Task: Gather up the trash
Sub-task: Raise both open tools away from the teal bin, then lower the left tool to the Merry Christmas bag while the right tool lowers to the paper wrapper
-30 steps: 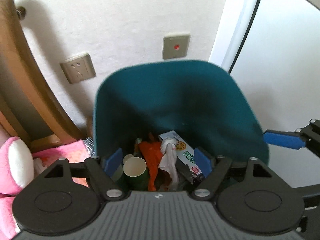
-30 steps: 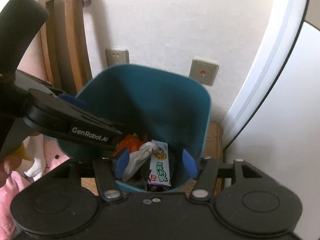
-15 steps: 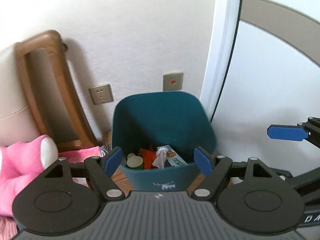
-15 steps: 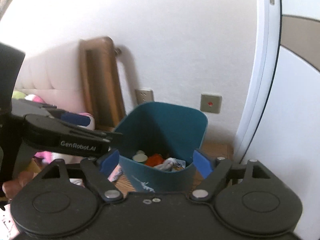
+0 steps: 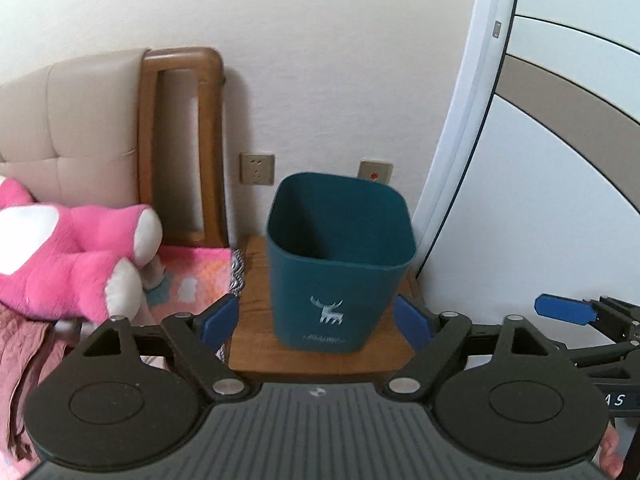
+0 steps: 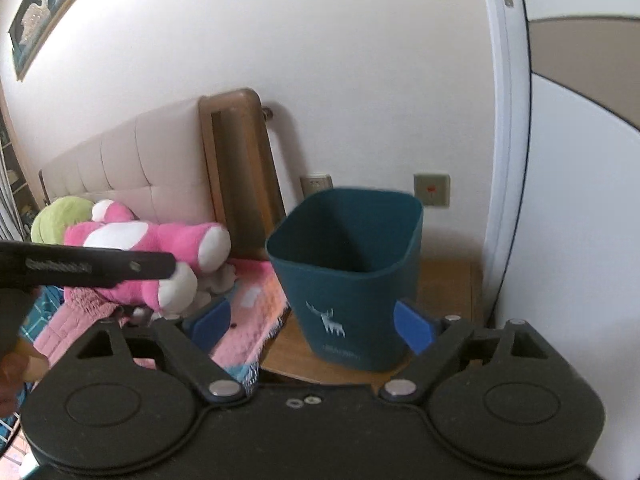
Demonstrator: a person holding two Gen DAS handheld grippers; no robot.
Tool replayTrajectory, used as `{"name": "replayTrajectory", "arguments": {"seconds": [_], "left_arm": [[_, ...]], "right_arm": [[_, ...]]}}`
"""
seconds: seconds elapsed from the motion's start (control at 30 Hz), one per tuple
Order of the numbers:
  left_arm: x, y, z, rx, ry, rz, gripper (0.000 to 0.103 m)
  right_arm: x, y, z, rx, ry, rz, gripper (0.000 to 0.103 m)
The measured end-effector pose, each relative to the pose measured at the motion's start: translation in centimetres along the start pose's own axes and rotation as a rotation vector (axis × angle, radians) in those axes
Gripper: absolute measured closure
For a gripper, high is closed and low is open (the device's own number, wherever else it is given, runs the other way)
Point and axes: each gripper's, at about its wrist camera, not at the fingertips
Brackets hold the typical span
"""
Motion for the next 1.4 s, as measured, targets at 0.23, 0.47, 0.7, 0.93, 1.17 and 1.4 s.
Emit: {"name": "replayTrajectory", "arguments": {"seconds": [0.23,0.47,0.7,0.93,1.17,1.4], "left_arm": [[-1.6,2.4,4.3,0.003,0.006,0.046,0.002],[-7.0,2.3,11.2,-0.021,0.086,0.127,0.0],[-15.2,1.4,20.6,-0.004,0.213,0.14,0.0],[-24.0,0.6,31.6,-0.012,0.339,0.077,0.0],[-33.3,0.3,43.5,-0.039,0.469,0.017,0.0],[-40.8,-0.6,52.7,-0.061,0.568,0.021,0.001]], "right_arm": [[-0.4,-0.1,5.2,-0.066,0.012,0.036,0.014],[-3.0,-2.6,13.3,-0.117,0.115,0.113,0.014],[-8.4,-6.8,23.9,-0.186,0.238,0.144,0.014],[-14.8,-10.1,36.5,-0.255,0.391,0.143,0.014],[-22.5,-11.5,50.1,-0.286,0.54,0.153,0.016],[-29.9,-12.1,61.1,-0.364,0.64,0.165,0.017]]}}
Point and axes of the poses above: each gripper's, at about its wrist camera, not at the fingertips, and x roughly against the way its jaws point, y to its left, z to its underside, and after that the axes turned 6 degrees about -z, right-handed
